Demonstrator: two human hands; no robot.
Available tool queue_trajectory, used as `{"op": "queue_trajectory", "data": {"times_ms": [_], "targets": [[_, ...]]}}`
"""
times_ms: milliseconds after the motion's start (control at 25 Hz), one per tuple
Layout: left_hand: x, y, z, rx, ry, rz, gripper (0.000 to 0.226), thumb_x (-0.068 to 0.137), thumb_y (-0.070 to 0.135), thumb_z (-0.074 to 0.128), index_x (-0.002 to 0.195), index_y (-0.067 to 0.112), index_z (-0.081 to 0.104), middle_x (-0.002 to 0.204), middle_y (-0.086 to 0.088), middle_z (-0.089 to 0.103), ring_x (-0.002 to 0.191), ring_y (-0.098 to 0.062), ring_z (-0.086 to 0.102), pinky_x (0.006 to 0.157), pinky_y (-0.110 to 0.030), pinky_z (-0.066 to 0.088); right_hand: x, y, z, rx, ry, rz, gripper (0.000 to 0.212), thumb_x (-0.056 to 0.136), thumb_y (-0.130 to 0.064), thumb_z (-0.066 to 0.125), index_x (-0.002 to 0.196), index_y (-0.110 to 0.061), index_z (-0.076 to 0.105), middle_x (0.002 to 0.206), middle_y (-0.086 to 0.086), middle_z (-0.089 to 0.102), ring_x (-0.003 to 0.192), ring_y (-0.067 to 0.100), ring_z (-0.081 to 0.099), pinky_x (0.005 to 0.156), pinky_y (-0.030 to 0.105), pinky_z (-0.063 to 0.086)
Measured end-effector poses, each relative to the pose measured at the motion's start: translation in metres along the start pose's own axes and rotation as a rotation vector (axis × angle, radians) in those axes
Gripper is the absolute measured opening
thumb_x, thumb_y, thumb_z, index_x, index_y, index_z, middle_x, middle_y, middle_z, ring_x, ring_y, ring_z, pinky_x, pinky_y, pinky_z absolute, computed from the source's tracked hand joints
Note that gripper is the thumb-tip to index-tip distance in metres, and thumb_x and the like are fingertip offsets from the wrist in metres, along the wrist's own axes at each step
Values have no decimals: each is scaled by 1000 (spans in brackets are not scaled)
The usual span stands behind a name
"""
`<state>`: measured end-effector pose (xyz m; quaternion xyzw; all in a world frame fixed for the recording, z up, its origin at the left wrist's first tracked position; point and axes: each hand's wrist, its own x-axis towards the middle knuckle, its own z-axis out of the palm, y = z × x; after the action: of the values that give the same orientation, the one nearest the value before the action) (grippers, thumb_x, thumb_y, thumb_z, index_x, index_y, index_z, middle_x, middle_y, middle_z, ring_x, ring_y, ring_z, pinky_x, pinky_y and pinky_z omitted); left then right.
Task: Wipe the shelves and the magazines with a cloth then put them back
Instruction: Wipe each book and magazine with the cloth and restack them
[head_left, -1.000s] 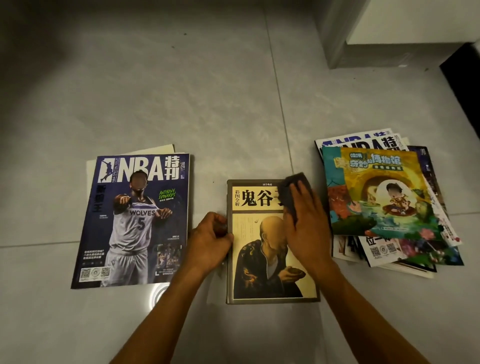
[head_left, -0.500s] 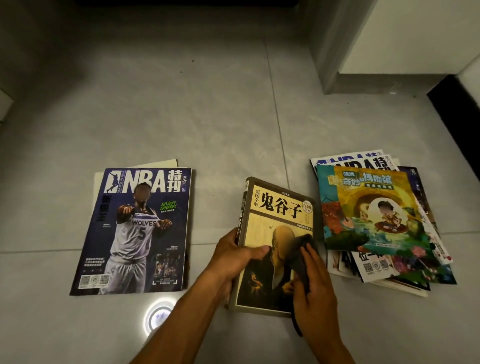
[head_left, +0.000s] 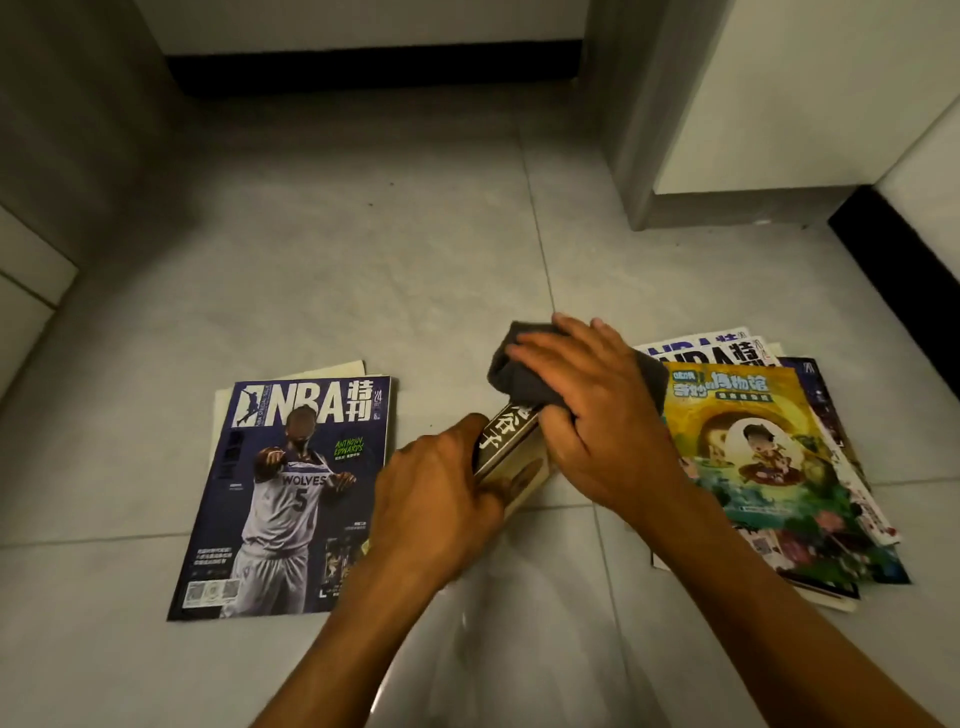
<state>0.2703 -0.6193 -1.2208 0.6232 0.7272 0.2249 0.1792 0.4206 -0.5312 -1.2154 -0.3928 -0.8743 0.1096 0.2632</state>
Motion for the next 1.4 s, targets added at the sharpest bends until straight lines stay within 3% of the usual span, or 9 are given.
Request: {"op": "queue_trajectory", "data": {"times_ms": [240,400,560,680,880,960,1200,1280,1400], "targets": [[6,-17,20,204,-27,25,37,80,39,68,113,27,58,92,3,70,79,-17,66,73,-28,54,-24,4,46,-115,-87,-27,56,68,-14,57,125,-15,59,126,5,60,126,26,46,115,45,22],[-10,-43,-12,-144,-280,-67,41,79,35,74,116,42,56,102,13,67,88,-8,66,75,-31,59,-14,31,34,-55,-107,46,55,72,-14,53,126,-18,57,126,1,60,125,22,46,113,48,27],[-60,-64,5,-639,31,-165,53,73,6,79,112,38,61,98,18,70,95,-1,66,70,-15,55,-11,35,28,4,12,226,52,73,-9,50,124,-12,58,124,8,60,122,26,48,109,50,35],[-82,-73,37,-807,116,-385,46,69,9,80,101,36,62,88,26,70,91,7,66,71,-7,50,-31,-17,44,-49,44,254,51,75,-18,40,123,-13,57,124,8,60,126,28,43,112,49,27],[-79,-77,42,-740,188,-260,27,71,38,64,92,56,65,85,30,68,78,4,66,66,-10,51,-71,-109,77,-37,-93,-135,44,85,-31,39,126,-20,49,122,3,64,122,24,50,110,43,28],[-78,-85,47,-734,156,-288,19,71,34,73,85,46,69,81,23,71,75,0,68,66,-16,52,-57,-88,70,-31,-131,-216,47,80,-23,42,125,-17,52,121,5,65,120,24,51,110,42,29],[-81,-87,48,-706,105,-341,42,73,20,79,102,43,59,95,34,62,91,18,60,73,-6,49,-27,-3,36,53,-5,257,47,77,-10,50,123,-13,58,121,12,62,123,29,48,111,45,26],[-80,-88,49,-653,115,-334,37,73,20,81,97,42,62,86,35,62,84,12,64,70,-7,50,-42,-48,61,43,-12,207,48,76,-17,45,124,-19,52,119,9,64,122,28,47,112,46,24],[-80,-91,48,-595,114,-318,36,74,5,73,106,21,70,72,35,63,84,4,63,69,-4,45,-71,-112,86,29,-51,-129,43,81,-25,45,124,-22,50,118,3,66,119,22,49,112,40,25]]}}
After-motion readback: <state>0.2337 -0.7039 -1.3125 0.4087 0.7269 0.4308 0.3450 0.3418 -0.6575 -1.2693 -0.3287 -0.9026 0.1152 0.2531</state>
